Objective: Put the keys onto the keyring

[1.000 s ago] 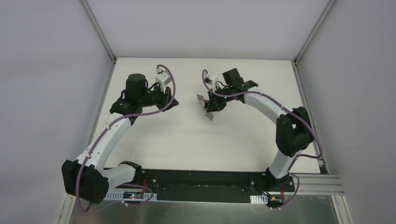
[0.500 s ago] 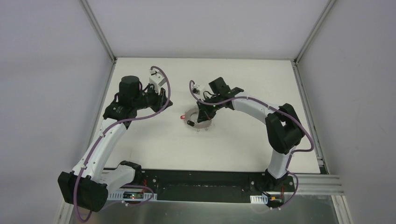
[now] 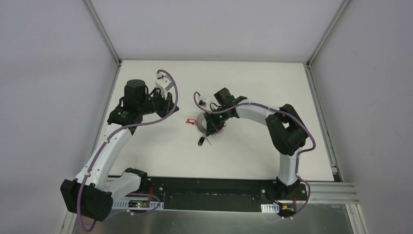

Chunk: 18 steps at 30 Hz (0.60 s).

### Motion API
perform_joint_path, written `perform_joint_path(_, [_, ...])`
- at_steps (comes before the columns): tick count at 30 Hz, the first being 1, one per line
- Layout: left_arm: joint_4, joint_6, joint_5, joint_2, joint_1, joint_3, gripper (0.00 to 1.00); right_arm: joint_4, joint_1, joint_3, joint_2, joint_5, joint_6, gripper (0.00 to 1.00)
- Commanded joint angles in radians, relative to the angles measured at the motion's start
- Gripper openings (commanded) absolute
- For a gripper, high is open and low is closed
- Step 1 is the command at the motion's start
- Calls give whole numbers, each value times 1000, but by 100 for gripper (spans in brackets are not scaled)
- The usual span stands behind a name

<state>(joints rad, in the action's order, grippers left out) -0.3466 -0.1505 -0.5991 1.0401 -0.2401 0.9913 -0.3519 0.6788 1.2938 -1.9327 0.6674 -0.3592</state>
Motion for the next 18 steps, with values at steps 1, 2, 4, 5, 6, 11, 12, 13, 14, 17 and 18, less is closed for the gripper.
perform_joint_path(1, [3,-18,17,-3,13,22,18,11,25,-23,-18,19,11,3])
perform_joint_path(2, [5,-18,20,-4,14,22,18,12,29,-27,-20,17,11,4])
perform_joint_path(4, [2,-18,24,-5,15,22,18,15,35,-36,-22,15,12,5])
perform_joint_path(5, [2,-17,28,-5,17,22,18,18,38,-42,-24,15,13,6])
perform_joint_path(6, [0,-17,31,-5,18,23,18,18,40,-48,-23,14,14,6])
perform_joint_path(11, [-12,-19,52,-15,26,26,19,13,41,-64,-5,2,12,17])
perform_joint_path(12, [-14,-19,57,-18,27,27,19,11,41,-65,3,-2,8,22])
perform_joint_path(13, [-15,-20,65,-19,30,27,20,9,41,-67,17,-5,4,28])
perform_joint_path(14, [-17,-21,71,-19,31,26,22,7,41,-65,27,-9,-2,33])
perform_joint_path(17, [-18,-22,90,-23,34,20,31,2,40,-69,62,-40,-41,54])
perform_joint_path(18, [-15,-21,97,-24,36,16,35,2,38,-72,77,-54,-55,61])
